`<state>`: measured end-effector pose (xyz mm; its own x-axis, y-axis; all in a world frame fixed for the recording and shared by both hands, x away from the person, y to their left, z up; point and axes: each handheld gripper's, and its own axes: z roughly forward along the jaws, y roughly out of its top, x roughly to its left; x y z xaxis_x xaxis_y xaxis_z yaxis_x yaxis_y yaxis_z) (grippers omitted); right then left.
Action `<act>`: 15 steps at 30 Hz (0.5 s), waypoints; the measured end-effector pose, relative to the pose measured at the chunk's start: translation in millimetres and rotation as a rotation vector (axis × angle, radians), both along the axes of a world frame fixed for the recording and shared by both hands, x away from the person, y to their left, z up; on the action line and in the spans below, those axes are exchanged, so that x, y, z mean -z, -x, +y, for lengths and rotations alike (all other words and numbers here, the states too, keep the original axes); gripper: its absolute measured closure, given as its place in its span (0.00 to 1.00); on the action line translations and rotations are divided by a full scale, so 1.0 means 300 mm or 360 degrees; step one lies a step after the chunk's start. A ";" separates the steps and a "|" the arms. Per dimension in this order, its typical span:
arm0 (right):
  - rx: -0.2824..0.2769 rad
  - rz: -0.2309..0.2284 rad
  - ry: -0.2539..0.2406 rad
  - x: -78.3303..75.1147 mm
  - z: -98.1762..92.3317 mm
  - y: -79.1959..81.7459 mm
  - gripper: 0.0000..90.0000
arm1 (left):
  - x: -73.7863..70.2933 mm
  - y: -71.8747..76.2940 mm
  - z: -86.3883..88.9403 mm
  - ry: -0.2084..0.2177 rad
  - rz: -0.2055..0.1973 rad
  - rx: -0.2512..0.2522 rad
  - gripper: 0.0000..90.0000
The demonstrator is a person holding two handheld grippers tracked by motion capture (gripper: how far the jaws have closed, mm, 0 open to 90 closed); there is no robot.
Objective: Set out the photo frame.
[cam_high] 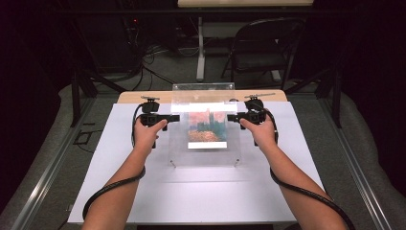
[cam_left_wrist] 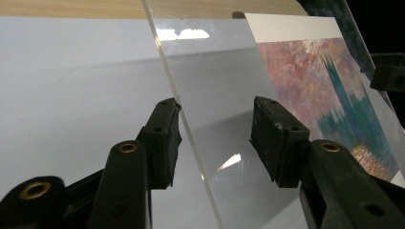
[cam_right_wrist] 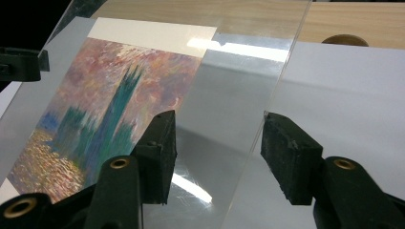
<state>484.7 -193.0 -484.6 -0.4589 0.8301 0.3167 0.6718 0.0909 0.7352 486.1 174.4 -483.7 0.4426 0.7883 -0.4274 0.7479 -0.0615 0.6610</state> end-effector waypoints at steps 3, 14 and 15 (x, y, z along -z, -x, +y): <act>0.0003 0.0008 -0.0008 -0.015 -0.005 0.009 0.55 | -0.011 0.009 0.003 0.0004 -0.0016 0.0009 0.61; -0.0028 -0.0048 0.0009 -0.056 -0.017 0.048 0.60 | -0.049 0.043 0.019 0.0010 -0.0056 0.0054 0.66; -0.0026 -0.0052 0.0003 -0.059 -0.018 0.052 0.61 | -0.050 0.045 0.021 0.0019 -0.0060 0.0056 0.66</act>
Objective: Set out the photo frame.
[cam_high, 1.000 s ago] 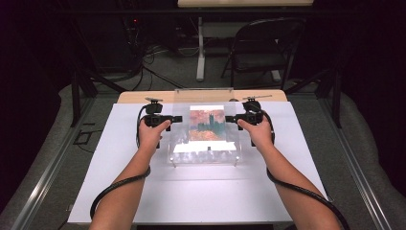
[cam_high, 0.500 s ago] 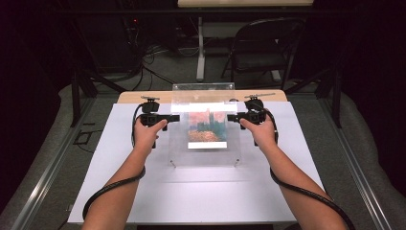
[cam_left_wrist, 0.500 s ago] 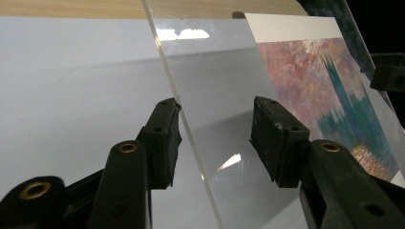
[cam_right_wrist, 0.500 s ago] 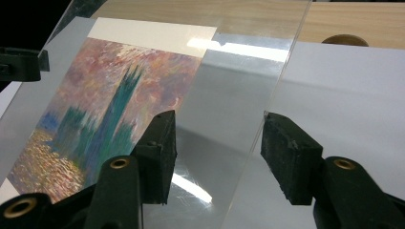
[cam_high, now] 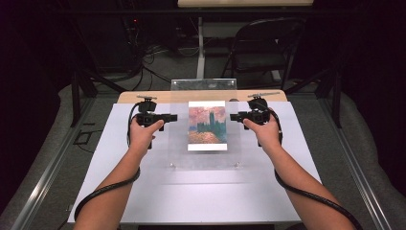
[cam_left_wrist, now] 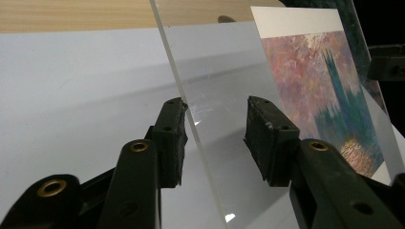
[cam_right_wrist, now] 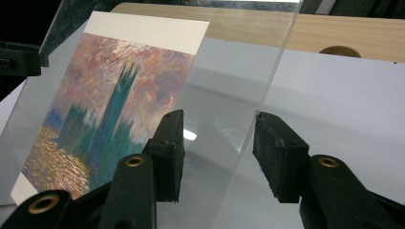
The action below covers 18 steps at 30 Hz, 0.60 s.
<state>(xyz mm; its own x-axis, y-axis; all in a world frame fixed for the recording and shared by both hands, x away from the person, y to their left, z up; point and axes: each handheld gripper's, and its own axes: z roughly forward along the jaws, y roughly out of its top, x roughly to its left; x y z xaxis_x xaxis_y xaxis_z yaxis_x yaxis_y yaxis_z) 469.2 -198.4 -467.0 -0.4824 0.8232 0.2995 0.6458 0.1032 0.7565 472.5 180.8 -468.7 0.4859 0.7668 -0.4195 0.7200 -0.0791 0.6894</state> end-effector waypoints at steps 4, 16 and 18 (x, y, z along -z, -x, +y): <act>0.0000 -0.0011 -0.0007 -0.011 -0.003 0.015 0.62 | -0.010 0.016 0.004 0.0008 -0.0019 0.0006 0.68; -0.0020 -0.0051 0.0001 -0.047 -0.011 0.059 0.67 | -0.050 0.060 0.007 -0.0037 -0.0069 0.0035 0.71; -0.0022 -0.0055 0.0004 -0.053 -0.012 0.066 0.68 | -0.057 0.067 0.008 -0.0045 -0.0079 0.0043 0.71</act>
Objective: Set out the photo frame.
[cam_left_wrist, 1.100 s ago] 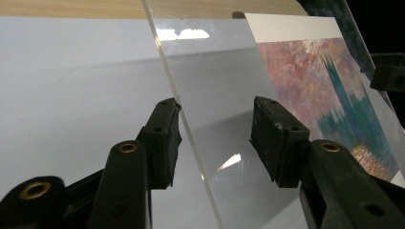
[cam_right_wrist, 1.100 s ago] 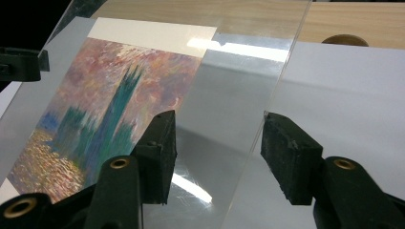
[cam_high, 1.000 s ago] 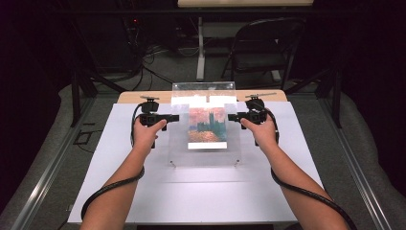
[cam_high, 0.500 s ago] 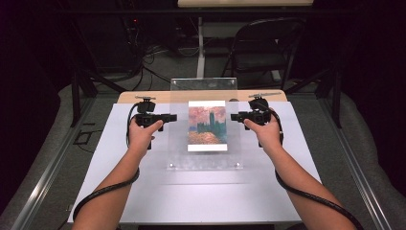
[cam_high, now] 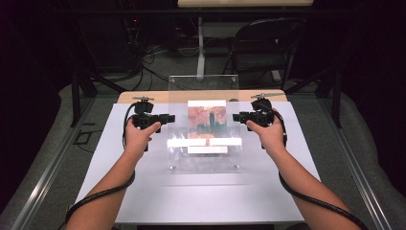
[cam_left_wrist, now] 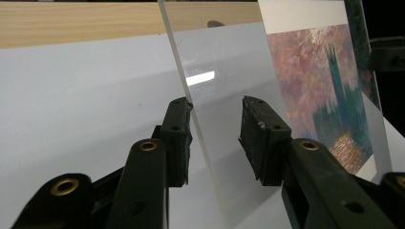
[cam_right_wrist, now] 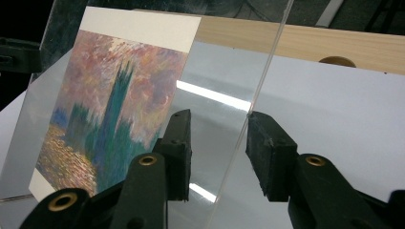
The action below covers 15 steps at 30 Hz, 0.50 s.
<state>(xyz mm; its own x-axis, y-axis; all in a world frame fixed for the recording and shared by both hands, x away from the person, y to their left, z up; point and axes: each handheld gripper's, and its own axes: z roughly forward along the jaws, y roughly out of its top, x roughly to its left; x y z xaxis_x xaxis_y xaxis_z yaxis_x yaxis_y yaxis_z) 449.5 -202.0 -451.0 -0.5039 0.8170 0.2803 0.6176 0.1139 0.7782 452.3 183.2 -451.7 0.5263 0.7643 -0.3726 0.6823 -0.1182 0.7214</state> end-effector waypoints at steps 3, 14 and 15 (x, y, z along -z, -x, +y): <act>-0.0002 -0.0015 -0.0006 -0.007 -0.003 0.012 0.70 | -0.009 0.011 0.002 -0.0010 -0.0012 0.0009 0.72; -0.0020 -0.0047 0.0030 -0.038 -0.004 0.054 0.72 | -0.031 0.056 0.009 -0.0006 -0.0056 0.0016 0.75; -0.0019 -0.0044 0.0035 -0.042 -0.004 0.061 0.73 | -0.032 0.058 0.009 -0.0007 -0.0057 0.0017 0.75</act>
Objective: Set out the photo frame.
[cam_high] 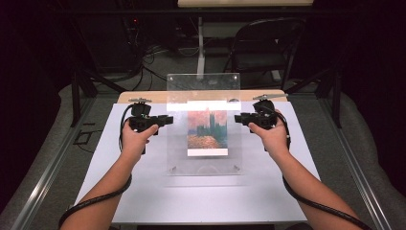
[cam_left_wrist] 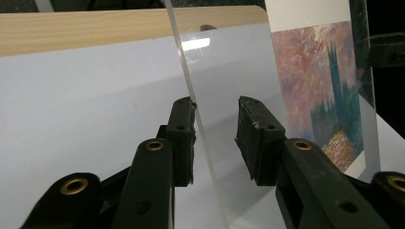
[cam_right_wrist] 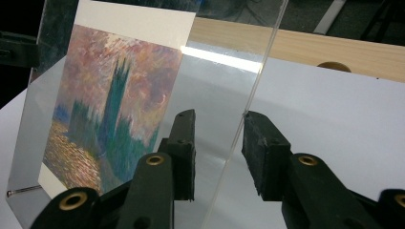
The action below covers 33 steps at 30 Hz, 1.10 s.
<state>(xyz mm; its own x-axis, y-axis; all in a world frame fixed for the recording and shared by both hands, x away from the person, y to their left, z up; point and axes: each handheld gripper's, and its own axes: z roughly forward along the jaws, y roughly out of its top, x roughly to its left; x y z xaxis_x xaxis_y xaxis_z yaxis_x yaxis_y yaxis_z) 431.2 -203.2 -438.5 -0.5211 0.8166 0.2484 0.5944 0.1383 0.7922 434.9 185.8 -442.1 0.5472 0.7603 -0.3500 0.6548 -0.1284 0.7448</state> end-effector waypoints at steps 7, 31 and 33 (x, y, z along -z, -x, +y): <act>-0.0012 -0.0019 -0.0002 -0.015 -0.004 0.026 0.75 | -0.015 0.031 0.006 -0.0005 -0.0025 0.0013 0.77; -0.0152 -0.0160 -0.0060 -0.062 -0.050 0.236 0.88 | -0.063 0.257 0.034 -0.0001 -0.0209 0.0085 0.87; -0.0160 -0.0172 -0.0066 -0.062 -0.053 0.252 0.88 | -0.066 0.277 0.033 -0.0020 -0.0232 0.0095 0.87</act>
<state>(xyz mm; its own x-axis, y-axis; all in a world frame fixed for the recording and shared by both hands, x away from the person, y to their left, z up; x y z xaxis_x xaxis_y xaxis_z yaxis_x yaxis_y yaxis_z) 355.7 -219.2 -419.9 -0.6254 0.7490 0.2189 0.4900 0.1587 0.8571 351.9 195.7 -422.2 0.6359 0.7288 -0.2541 0.5307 -0.1739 0.8295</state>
